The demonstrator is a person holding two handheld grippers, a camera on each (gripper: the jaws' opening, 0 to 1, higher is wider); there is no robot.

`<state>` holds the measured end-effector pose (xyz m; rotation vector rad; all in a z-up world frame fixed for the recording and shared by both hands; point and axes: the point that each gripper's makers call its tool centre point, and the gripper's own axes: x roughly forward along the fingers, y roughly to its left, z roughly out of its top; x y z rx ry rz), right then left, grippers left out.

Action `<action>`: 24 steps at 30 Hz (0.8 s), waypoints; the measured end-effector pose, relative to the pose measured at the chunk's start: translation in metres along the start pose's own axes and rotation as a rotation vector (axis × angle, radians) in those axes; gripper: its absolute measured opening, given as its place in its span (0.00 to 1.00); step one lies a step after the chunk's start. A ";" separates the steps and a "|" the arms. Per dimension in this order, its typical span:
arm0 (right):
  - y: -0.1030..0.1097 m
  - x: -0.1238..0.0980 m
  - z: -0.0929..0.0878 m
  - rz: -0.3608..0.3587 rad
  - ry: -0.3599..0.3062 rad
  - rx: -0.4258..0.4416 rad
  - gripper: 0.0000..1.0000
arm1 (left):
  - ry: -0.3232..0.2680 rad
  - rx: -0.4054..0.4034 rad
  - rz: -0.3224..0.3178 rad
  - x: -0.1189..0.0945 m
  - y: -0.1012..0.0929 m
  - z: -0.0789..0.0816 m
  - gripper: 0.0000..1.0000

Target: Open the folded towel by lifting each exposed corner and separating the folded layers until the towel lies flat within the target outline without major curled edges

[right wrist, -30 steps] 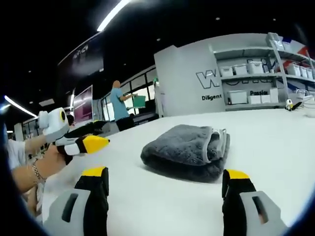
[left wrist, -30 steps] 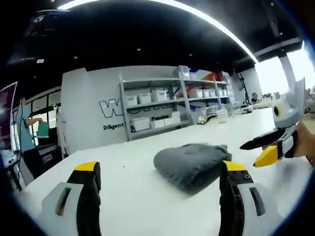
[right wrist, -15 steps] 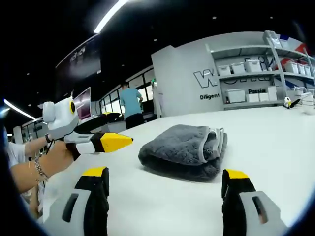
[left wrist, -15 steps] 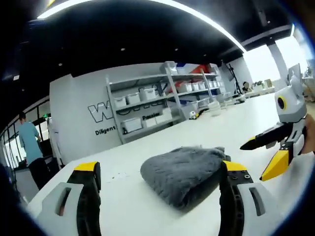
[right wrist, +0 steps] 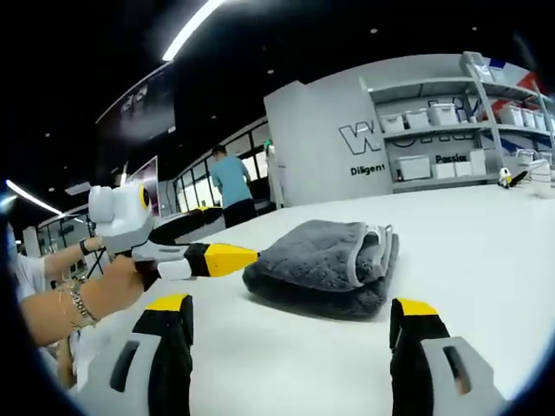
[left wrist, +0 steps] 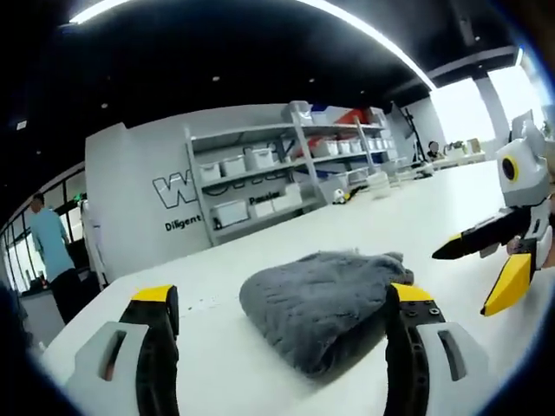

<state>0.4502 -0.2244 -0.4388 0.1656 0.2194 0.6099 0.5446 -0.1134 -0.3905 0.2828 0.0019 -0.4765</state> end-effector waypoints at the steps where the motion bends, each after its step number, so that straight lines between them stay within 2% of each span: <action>1: 0.000 0.000 0.001 0.000 -0.002 0.001 0.96 | 0.002 0.004 0.001 0.002 0.000 0.000 0.97; 6: 0.000 -0.003 0.004 0.004 -0.016 0.013 0.95 | 0.002 0.052 -0.018 0.006 -0.007 0.000 0.93; 7: 0.000 -0.002 0.004 0.004 -0.018 0.015 0.95 | 0.002 0.098 -0.028 0.008 -0.011 0.001 0.92; 9: 0.001 -0.002 0.003 0.005 -0.015 0.014 0.95 | 0.000 0.131 -0.038 0.011 -0.016 0.002 0.90; 12: 0.001 -0.003 0.004 0.007 -0.020 0.016 0.95 | 0.008 0.142 -0.062 0.012 -0.026 0.001 0.90; 15: 0.001 -0.003 0.005 0.008 -0.026 0.020 0.95 | 0.024 0.169 -0.065 0.018 -0.030 -0.001 0.90; 19: 0.002 -0.003 0.005 0.012 -0.029 0.029 0.95 | 0.035 0.166 -0.069 0.024 -0.034 -0.002 0.90; 24: 0.002 -0.004 0.007 0.015 -0.035 0.031 0.94 | 0.056 0.184 -0.088 0.033 -0.041 -0.007 0.85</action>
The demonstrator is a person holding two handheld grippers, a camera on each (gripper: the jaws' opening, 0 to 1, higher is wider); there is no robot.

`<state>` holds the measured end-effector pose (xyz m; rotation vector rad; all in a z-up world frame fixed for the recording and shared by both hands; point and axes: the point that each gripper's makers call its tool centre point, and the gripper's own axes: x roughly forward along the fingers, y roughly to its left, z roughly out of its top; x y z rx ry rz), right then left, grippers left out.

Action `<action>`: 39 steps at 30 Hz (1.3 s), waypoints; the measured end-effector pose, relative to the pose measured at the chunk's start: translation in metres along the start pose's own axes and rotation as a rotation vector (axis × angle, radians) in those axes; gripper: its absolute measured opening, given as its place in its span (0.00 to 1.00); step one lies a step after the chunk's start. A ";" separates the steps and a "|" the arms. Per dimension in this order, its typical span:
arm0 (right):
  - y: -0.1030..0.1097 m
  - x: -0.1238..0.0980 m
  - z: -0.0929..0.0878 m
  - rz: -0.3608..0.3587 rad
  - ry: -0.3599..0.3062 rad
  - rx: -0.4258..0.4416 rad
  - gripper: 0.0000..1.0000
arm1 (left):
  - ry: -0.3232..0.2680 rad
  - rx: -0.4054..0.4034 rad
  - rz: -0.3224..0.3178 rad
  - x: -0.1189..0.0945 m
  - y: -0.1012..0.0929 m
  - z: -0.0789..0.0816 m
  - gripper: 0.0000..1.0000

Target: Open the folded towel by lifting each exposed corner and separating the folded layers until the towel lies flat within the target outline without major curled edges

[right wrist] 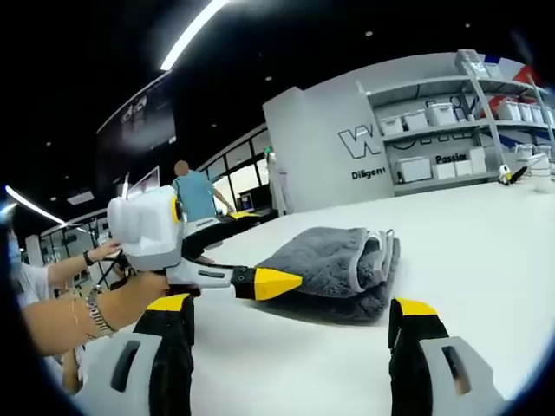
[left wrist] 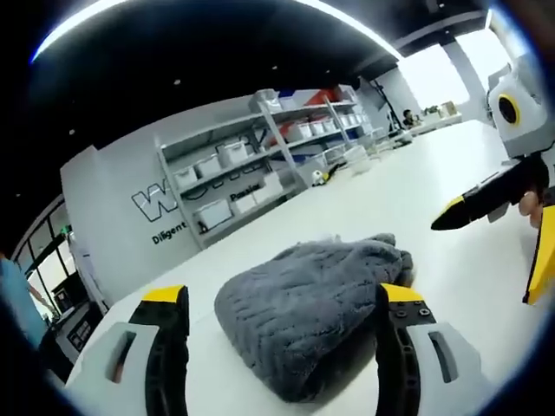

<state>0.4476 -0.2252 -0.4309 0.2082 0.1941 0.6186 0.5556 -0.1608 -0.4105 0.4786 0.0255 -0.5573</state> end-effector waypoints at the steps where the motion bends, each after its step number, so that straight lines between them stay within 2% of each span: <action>1: 0.000 0.000 0.000 0.002 -0.001 0.000 0.94 | 0.000 0.004 -0.003 0.001 -0.001 0.000 0.84; 7: 0.000 -0.001 0.004 0.008 -0.015 0.012 0.94 | -0.002 0.043 -0.028 0.012 -0.012 0.004 0.76; 12: 0.002 -0.003 0.005 0.018 -0.024 0.021 0.93 | 0.018 0.096 -0.054 0.018 -0.026 0.000 0.65; 15: 0.001 -0.004 0.007 0.018 -0.033 0.027 0.93 | 0.011 0.083 -0.086 0.021 -0.035 -0.002 0.52; 20: 0.002 -0.005 0.009 0.025 -0.048 0.048 0.92 | 0.036 0.090 -0.179 0.026 -0.056 -0.009 0.24; 23: 0.000 -0.006 0.010 0.020 -0.053 0.057 0.92 | 0.049 0.135 -0.177 0.029 -0.062 -0.012 0.20; 25: 0.000 -0.006 0.010 0.020 -0.057 0.064 0.91 | 0.059 0.137 -0.182 0.029 -0.063 -0.013 0.16; 28: -0.001 -0.006 0.010 0.020 -0.060 0.072 0.91 | 0.086 0.089 -0.185 0.027 -0.061 -0.016 0.10; 33: -0.002 -0.007 0.011 0.017 -0.065 0.077 0.90 | 0.108 -0.068 -0.181 0.025 -0.053 -0.015 0.06; 36: -0.002 -0.007 0.011 0.016 -0.064 0.074 0.90 | 0.084 -0.179 -0.171 0.023 -0.048 -0.008 0.05; 39: -0.002 -0.007 0.011 0.014 -0.064 0.074 0.90 | 0.026 -0.298 -0.159 0.019 -0.040 0.002 0.04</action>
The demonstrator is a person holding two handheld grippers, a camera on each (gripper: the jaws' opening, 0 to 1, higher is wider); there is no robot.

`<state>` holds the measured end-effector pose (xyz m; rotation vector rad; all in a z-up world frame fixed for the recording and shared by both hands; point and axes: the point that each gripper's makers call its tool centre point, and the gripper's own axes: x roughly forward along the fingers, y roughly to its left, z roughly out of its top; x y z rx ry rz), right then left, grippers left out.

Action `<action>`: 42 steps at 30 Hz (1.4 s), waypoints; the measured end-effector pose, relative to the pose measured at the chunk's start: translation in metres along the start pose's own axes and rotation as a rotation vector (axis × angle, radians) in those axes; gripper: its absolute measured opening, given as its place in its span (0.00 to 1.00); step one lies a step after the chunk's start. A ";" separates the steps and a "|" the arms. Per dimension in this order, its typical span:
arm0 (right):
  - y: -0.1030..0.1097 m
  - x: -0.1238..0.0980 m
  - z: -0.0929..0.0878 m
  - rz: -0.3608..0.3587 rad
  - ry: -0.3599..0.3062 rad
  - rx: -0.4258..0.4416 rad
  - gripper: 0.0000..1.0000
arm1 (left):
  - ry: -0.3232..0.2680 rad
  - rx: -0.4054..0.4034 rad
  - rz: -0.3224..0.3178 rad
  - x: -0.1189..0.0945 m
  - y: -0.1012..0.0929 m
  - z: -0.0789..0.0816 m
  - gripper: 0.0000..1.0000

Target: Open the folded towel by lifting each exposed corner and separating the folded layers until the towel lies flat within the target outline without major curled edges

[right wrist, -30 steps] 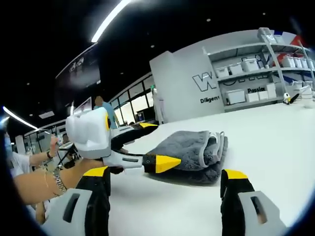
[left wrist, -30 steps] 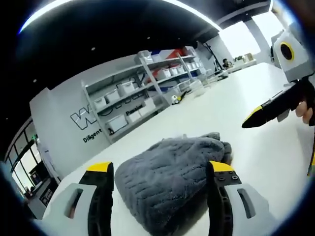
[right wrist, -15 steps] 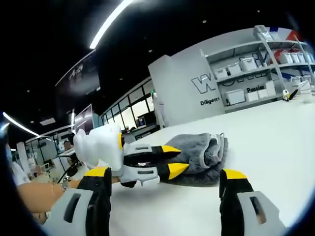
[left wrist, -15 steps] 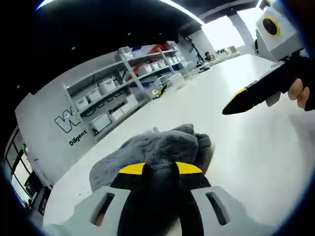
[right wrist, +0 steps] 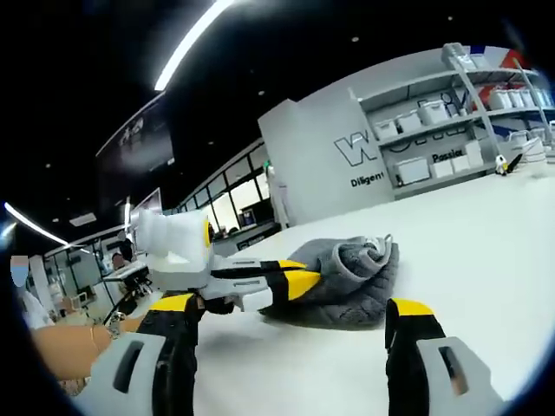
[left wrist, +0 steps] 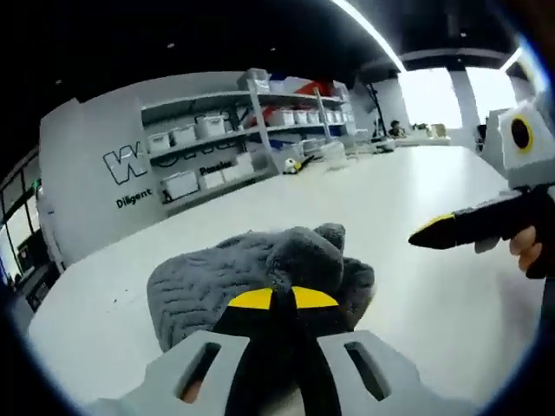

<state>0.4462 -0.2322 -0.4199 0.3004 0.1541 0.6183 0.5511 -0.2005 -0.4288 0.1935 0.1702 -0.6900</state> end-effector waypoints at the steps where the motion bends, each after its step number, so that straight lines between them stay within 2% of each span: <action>1: 0.000 0.000 0.000 -0.001 0.000 0.001 0.90 | -0.029 -0.049 0.004 -0.002 0.003 0.005 0.04; 4: 0.000 0.000 0.000 -0.001 0.000 -0.001 0.90 | -0.098 -0.226 0.002 -0.010 0.014 0.017 0.04; 8: 0.000 0.000 -0.001 -0.002 0.006 -0.009 0.90 | -0.180 -0.336 0.038 -0.026 0.035 0.029 0.04; 10: 0.001 0.000 -0.001 -0.002 0.009 -0.011 0.90 | -0.192 -0.416 0.047 -0.033 0.044 0.027 0.04; 14: 0.001 0.000 -0.001 -0.004 0.011 -0.014 0.90 | -0.218 -0.394 0.109 -0.050 0.061 0.026 0.04; 16: 0.001 0.000 -0.002 -0.005 0.013 -0.015 0.90 | -0.252 -0.457 0.127 -0.057 0.068 0.027 0.04; 22: 0.001 0.000 -0.003 -0.005 0.019 -0.020 0.90 | -0.294 -0.510 0.180 -0.071 0.085 0.027 0.04; 24: 0.001 0.000 -0.003 -0.006 0.020 -0.020 0.90 | -0.321 -0.563 0.200 -0.077 0.091 0.027 0.04; 26: 0.001 0.001 -0.003 -0.006 0.020 -0.020 0.90 | -0.322 -0.605 0.203 -0.081 0.097 0.023 0.04; 28: 0.001 0.001 -0.003 -0.007 0.023 -0.023 0.90 | -0.319 -0.652 0.246 -0.087 0.104 0.015 0.04; 31: 0.001 0.001 -0.003 -0.006 0.023 -0.024 0.90 | -0.316 -0.700 0.270 -0.094 0.109 0.005 0.04; 34: 0.001 0.001 -0.003 -0.006 0.022 -0.023 0.90 | -0.285 -0.696 0.337 -0.100 0.113 -0.008 0.05; 36: 0.003 0.001 0.000 0.002 0.000 -0.012 0.90 | -0.288 -0.731 0.397 -0.105 0.118 -0.016 0.05; 39: 0.003 0.001 -0.001 0.001 0.006 -0.017 0.90 | -0.288 -0.752 0.396 -0.104 0.118 -0.022 0.05; 42: 0.002 0.001 -0.003 -0.002 0.014 -0.020 0.90 | -0.265 -0.750 0.461 -0.109 0.122 -0.035 0.05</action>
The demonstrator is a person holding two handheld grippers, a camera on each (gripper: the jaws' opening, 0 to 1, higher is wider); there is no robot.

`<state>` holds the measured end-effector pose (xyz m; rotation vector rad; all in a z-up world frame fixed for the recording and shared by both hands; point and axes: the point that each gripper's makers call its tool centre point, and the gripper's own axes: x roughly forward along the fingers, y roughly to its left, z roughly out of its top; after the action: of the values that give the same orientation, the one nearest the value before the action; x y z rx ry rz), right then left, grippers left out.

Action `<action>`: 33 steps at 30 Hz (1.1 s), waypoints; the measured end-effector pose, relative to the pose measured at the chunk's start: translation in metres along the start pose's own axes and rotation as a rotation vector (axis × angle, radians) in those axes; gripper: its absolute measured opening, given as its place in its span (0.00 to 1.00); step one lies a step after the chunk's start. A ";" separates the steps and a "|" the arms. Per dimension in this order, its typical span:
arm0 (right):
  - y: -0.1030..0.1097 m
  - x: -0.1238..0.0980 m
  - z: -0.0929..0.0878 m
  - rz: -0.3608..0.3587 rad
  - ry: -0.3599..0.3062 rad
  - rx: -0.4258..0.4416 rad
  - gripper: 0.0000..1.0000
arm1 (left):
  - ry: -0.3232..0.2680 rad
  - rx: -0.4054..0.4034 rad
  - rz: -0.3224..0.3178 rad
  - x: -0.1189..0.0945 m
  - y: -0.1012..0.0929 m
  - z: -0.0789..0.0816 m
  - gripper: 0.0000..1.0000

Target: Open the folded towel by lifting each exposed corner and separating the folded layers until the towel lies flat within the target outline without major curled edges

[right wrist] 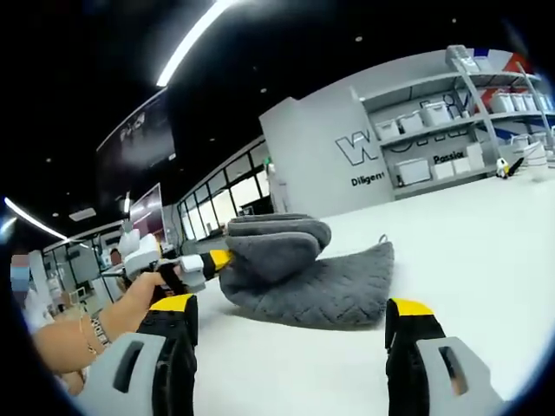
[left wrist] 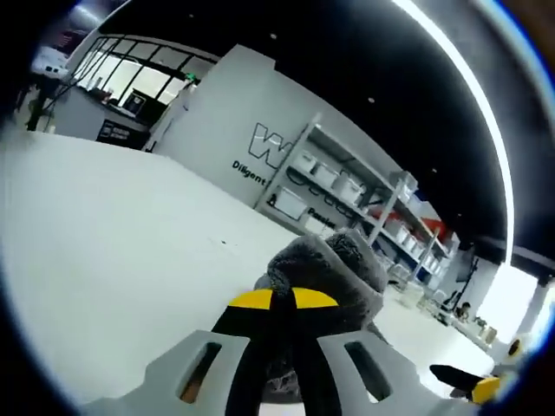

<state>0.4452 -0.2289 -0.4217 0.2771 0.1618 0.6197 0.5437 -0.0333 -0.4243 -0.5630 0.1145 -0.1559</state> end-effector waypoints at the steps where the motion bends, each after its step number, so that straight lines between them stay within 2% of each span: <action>1: 0.000 0.000 0.000 0.001 0.001 0.002 0.90 | -0.001 -0.014 0.011 -0.001 0.003 -0.001 0.05; 2: 0.000 0.000 0.000 0.002 0.001 0.003 0.90 | -0.012 -0.045 0.032 -0.001 0.008 0.000 0.05; 5: 0.000 0.000 -0.001 0.000 0.003 0.001 0.90 | -0.019 -0.036 0.065 0.002 0.018 0.005 0.05; 9: -0.001 0.000 -0.002 -0.001 0.007 -0.001 0.90 | -0.018 -0.051 0.092 -0.004 0.022 0.002 0.05; 13: -0.001 0.000 -0.002 -0.001 0.007 0.002 0.90 | -0.033 -0.009 0.137 -0.015 0.028 0.001 0.06; 18: -0.001 0.001 -0.003 -0.002 0.016 -0.006 0.90 | -0.029 -0.045 0.144 -0.018 0.033 -0.003 0.06; 24: -0.001 0.001 -0.002 -0.002 0.011 -0.003 0.90 | -0.031 -0.049 0.157 -0.026 0.035 -0.006 0.06; 28: 0.000 0.001 -0.003 -0.001 0.012 -0.003 0.90 | -0.042 -0.133 0.149 -0.038 0.032 -0.011 0.06; 31: 0.000 0.001 -0.003 -0.003 0.013 -0.005 0.90 | -0.035 -0.131 0.147 -0.040 0.033 -0.013 0.06; 33: -0.001 0.001 -0.003 -0.004 0.012 -0.002 0.90 | -0.027 -0.103 0.137 -0.038 0.033 -0.010 0.07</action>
<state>0.4454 -0.2285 -0.4247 0.2710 0.1736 0.6179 0.5090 -0.0040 -0.4485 -0.6572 0.1348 -0.0087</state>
